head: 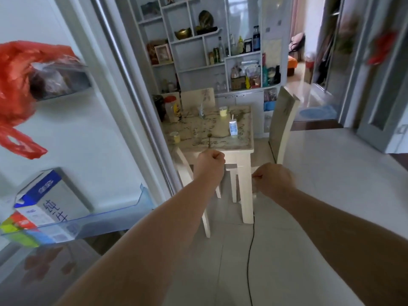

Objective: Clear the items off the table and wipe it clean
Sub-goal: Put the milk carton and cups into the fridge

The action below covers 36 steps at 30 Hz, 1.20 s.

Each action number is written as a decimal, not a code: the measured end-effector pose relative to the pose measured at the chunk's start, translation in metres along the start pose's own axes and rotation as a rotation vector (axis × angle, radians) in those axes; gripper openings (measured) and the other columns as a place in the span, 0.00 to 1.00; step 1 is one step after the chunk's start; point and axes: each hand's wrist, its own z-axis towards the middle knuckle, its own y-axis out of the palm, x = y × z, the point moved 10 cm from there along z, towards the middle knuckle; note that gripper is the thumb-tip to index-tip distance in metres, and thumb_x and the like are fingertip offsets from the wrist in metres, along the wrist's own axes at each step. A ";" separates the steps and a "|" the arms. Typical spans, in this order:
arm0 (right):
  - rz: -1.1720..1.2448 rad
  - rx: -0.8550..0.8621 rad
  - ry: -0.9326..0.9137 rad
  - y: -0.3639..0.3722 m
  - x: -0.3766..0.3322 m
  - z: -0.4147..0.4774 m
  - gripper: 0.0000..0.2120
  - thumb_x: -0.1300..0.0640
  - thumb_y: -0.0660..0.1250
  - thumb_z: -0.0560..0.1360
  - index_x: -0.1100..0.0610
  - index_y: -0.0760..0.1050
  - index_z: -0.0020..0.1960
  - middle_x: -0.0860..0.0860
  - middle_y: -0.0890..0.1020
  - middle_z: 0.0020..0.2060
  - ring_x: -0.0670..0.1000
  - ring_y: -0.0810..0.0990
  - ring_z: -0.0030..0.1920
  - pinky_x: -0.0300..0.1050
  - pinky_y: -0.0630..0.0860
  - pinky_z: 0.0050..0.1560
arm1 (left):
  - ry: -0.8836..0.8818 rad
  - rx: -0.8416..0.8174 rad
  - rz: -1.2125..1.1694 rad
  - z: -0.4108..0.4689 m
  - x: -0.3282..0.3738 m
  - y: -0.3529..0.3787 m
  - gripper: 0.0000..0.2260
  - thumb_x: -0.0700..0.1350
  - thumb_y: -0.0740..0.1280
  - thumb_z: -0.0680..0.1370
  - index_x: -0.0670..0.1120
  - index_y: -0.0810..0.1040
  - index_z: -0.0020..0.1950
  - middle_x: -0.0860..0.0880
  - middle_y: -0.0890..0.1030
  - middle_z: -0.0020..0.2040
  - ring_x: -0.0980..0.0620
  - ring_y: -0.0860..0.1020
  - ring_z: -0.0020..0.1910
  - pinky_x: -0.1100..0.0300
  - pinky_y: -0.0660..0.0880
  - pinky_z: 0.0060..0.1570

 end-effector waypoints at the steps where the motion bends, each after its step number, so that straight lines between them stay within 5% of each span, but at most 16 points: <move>1: -0.002 0.013 0.022 0.002 0.009 0.012 0.11 0.55 0.62 0.74 0.44 0.82 0.49 0.43 0.83 0.46 0.48 0.80 0.45 0.40 0.74 0.42 | 0.004 -0.011 -0.009 0.012 0.000 0.012 0.08 0.44 0.61 0.79 0.47 0.80 0.48 0.53 0.81 0.41 0.56 0.77 0.37 0.63 0.71 0.34; 5: -0.008 0.013 0.095 0.011 0.031 0.054 0.11 0.55 0.62 0.75 0.44 0.81 0.50 0.44 0.83 0.48 0.48 0.80 0.48 0.43 0.76 0.47 | 0.030 -0.037 0.060 0.064 -0.002 0.048 0.08 0.44 0.61 0.80 0.48 0.79 0.45 0.51 0.82 0.45 0.51 0.79 0.42 0.60 0.74 0.39; 10: -0.050 -0.007 0.118 0.022 0.032 0.120 0.11 0.56 0.62 0.76 0.46 0.81 0.52 0.46 0.82 0.50 0.48 0.80 0.48 0.42 0.77 0.47 | 0.066 -0.032 0.136 0.139 -0.002 0.078 0.10 0.45 0.60 0.80 0.44 0.81 0.51 0.48 0.81 0.46 0.55 0.76 0.36 0.64 0.68 0.31; 16: -0.024 0.007 0.123 0.029 0.017 0.189 0.12 0.56 0.62 0.76 0.45 0.80 0.54 0.46 0.82 0.52 0.49 0.79 0.51 0.40 0.72 0.45 | 0.047 0.003 0.124 0.213 -0.004 0.091 0.11 0.46 0.60 0.79 0.43 0.81 0.53 0.46 0.83 0.48 0.46 0.80 0.46 0.50 0.79 0.48; 21: -0.002 -0.008 0.092 0.037 0.013 0.227 0.11 0.53 0.61 0.76 0.48 0.81 0.53 0.47 0.83 0.47 0.47 0.76 0.42 0.40 0.70 0.39 | 0.032 0.033 0.141 0.253 -0.007 0.094 0.11 0.44 0.60 0.79 0.44 0.81 0.50 0.47 0.82 0.45 0.47 0.79 0.43 0.55 0.76 0.40; 28: 0.039 -0.030 0.066 0.057 0.015 0.320 0.09 0.49 0.63 0.76 0.48 0.81 0.48 0.46 0.83 0.41 0.46 0.79 0.39 0.40 0.75 0.37 | -0.030 0.072 0.084 0.325 -0.022 0.109 0.08 0.44 0.60 0.79 0.46 0.79 0.50 0.47 0.80 0.46 0.48 0.77 0.42 0.55 0.76 0.41; 36: 0.058 -0.119 -0.038 0.080 0.034 0.456 0.11 0.51 0.61 0.76 0.49 0.80 0.52 0.47 0.82 0.48 0.49 0.80 0.47 0.44 0.77 0.46 | -0.122 0.120 0.217 0.431 -0.031 0.160 0.11 0.45 0.58 0.80 0.48 0.80 0.51 0.46 0.81 0.45 0.46 0.79 0.41 0.58 0.76 0.35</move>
